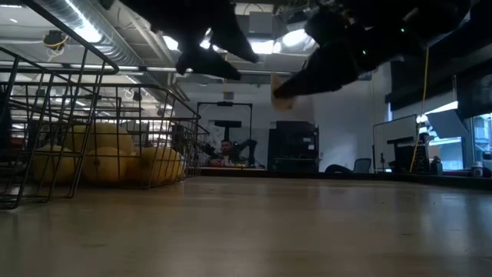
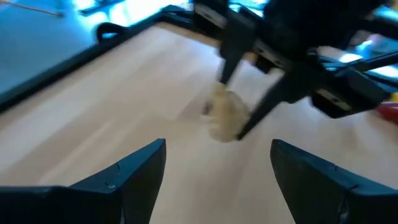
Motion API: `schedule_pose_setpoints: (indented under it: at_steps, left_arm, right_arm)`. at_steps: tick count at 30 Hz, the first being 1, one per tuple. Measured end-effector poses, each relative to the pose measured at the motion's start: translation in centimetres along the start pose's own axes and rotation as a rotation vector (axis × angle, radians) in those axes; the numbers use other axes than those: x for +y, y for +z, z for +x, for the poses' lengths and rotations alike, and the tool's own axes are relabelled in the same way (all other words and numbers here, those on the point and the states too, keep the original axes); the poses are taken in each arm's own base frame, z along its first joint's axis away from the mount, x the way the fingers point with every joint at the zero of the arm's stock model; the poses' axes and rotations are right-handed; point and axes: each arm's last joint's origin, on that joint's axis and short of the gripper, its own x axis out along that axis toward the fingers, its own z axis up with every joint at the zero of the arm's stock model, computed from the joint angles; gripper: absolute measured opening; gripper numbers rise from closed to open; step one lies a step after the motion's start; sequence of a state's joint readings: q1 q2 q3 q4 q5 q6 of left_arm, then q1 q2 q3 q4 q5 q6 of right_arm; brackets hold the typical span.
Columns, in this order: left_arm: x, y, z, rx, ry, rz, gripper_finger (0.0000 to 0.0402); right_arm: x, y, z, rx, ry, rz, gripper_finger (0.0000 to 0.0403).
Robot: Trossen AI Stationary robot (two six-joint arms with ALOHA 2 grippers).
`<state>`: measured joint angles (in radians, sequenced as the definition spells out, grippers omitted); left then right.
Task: Sort produce into baskets
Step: Put the garlic in the top wire basket
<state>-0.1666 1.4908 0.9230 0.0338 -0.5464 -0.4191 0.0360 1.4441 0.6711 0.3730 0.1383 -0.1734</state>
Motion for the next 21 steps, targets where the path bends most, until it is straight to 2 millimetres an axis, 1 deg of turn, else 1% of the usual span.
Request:
schedule_pose_setpoints:
  at_steps: [4,10,21]
  left_arm:
    - [-0.5,-0.1,0.9,-0.021,-0.063,-0.028,0.0285]
    - [-0.8,0.4,0.9,-0.073,-0.083,0.001,0.0285]
    - [-1.1,0.6,0.9,-0.094,-0.134,0.086,0.0285]
  right_arm:
    - [0.1,0.5,0.0,-0.054,0.015,-0.013,0.0125]
    - [0.4,0.5,-0.1,-0.071,0.145,0.031,0.0124]
    - [0.5,1.5,-0.2,-0.169,0.220,0.094,0.0125]
